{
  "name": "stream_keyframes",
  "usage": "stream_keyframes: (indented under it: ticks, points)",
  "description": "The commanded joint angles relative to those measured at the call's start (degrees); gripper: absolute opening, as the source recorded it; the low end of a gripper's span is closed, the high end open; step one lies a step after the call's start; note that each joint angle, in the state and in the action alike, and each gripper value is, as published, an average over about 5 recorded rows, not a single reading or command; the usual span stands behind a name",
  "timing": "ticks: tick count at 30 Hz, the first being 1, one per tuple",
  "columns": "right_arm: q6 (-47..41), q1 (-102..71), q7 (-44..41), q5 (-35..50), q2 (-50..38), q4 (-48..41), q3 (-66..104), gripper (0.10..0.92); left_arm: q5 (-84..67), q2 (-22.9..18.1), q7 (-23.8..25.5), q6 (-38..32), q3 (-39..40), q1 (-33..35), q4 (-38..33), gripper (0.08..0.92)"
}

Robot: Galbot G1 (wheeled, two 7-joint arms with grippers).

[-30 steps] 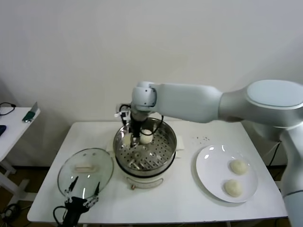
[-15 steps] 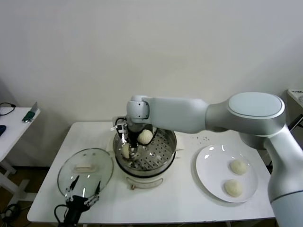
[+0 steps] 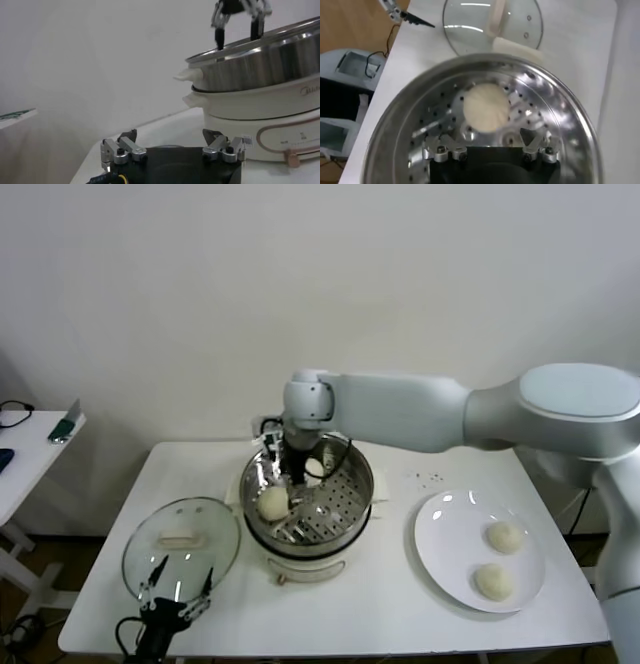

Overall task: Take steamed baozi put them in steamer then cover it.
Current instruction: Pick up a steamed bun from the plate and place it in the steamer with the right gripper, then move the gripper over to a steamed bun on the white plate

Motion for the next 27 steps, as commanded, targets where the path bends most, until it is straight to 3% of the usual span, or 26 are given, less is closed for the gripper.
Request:
stream_keyframes:
  ticks: [1, 10, 15, 21, 27]
  points:
    - [3.2, 10.8, -2.9, 0.7, -15.3, 11.1, -1.7, 0.823, 0.0, -0.3, -0.1, 0.2, 0.1, -0.3, 0.0, 0.823]
    - [5.9, 9.8, -4.8, -9.3, -36.4, 23.2, -5.8, 0.823, -1.1, -0.7, 0.0, 1.9, -0.6, -1.0, -1.9, 0.823]
    - [6.2, -0.3, -5.1, -16.7, -46.1, 23.6, -3.6, 0.823, -1.2, -0.6, 0.0, 2.7, -1.4, -1.2, -2.4, 0.823]
    - [8.2, -17.1, -6.7, -26.9, -53.4, 23.1, 4.3, 0.823, -0.3, -1.3, -0.1, 3.3, -1.8, -0.5, -3.3, 0.823]
    - [10.5, -29.0, -7.8, -33.6, -54.4, 19.6, 12.7, 0.823, 0.1, -2.1, -1.2, 4.9, -1.4, -0.8, -3.4, 0.823]
